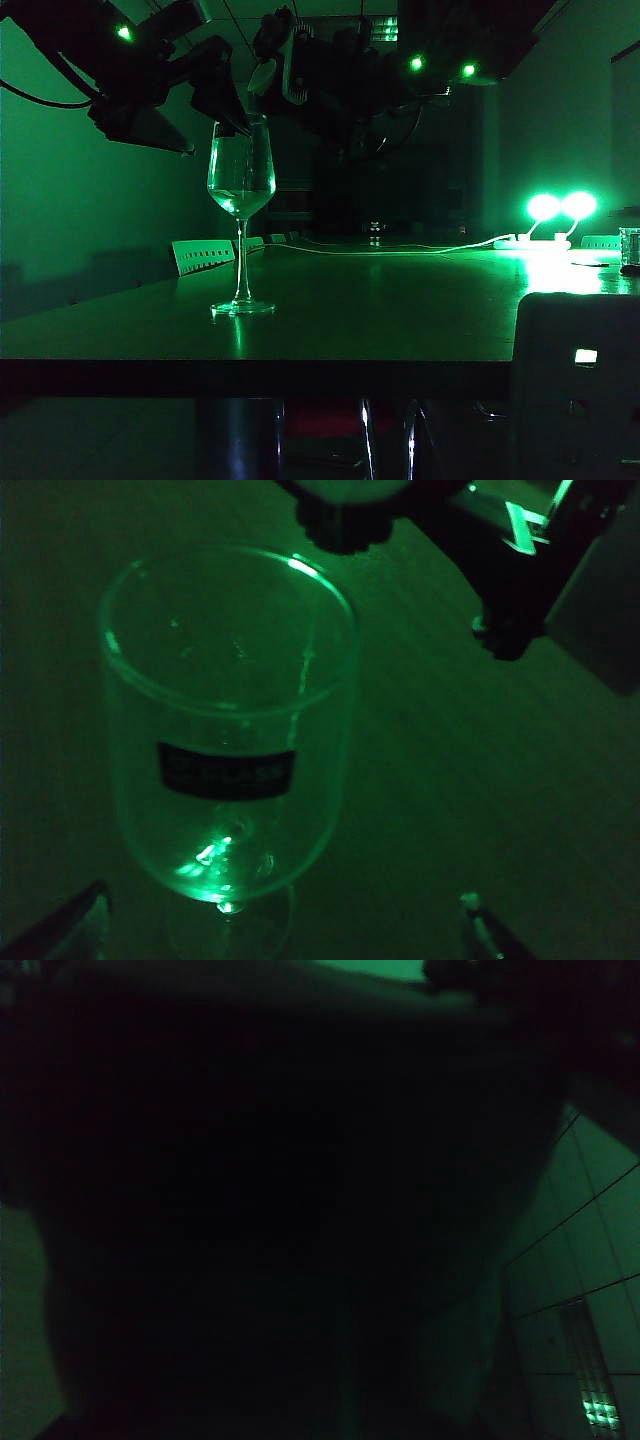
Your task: Pick up the black thermos cup, pour some water from it into the stemmed glass, and then put the thermos cup back on the table.
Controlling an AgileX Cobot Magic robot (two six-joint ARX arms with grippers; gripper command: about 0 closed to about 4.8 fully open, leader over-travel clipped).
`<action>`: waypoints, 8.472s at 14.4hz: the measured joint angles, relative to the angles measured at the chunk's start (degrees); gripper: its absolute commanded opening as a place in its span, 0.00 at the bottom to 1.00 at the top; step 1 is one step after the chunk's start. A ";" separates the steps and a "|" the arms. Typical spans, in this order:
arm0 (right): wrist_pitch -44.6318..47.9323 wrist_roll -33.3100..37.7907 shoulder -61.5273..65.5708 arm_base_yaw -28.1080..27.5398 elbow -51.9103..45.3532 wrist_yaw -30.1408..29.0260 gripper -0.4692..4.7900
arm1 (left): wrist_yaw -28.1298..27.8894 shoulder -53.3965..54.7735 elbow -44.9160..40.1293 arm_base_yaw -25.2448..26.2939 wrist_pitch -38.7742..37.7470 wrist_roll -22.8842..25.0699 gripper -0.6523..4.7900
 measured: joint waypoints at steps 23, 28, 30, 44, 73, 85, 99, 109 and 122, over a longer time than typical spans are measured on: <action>-2.40 -7.58 0.00 -0.13 1.79 1.46 0.39 | -0.02 -0.42 0.00 0.00 -1.66 -0.96 1.00; -2.82 -7.69 0.00 -0.09 3.45 1.44 0.39 | -0.02 -0.42 0.00 0.00 -1.62 -0.96 1.00; -2.99 -8.44 0.00 -0.09 3.48 1.36 0.39 | -0.02 -0.42 0.00 0.00 -1.62 -0.96 1.00; -2.99 -10.73 0.00 -0.09 3.67 0.09 0.39 | -0.02 -0.42 0.02 0.00 -1.62 -0.96 1.00; -2.60 -12.28 0.00 -0.09 4.28 0.09 0.39 | 0.00 -0.42 0.02 0.00 -1.62 -1.11 1.00; -3.39 -14.19 -0.02 -0.07 4.94 0.09 0.39 | -0.02 -0.44 0.02 0.00 -1.60 -1.11 1.00; -4.31 11.17 0.00 -0.09 4.96 0.17 0.39 | -0.02 -2.58 0.00 0.00 -1.29 -1.36 1.00; -4.37 61.20 -0.02 -0.02 4.98 19.47 0.39 | -0.17 -6.05 0.02 0.00 -2.34 -1.36 1.00; -9.94 70.05 -1.97 0.09 4.90 17.57 0.39 | -0.39 -11.58 0.02 0.00 -4.39 -0.94 1.00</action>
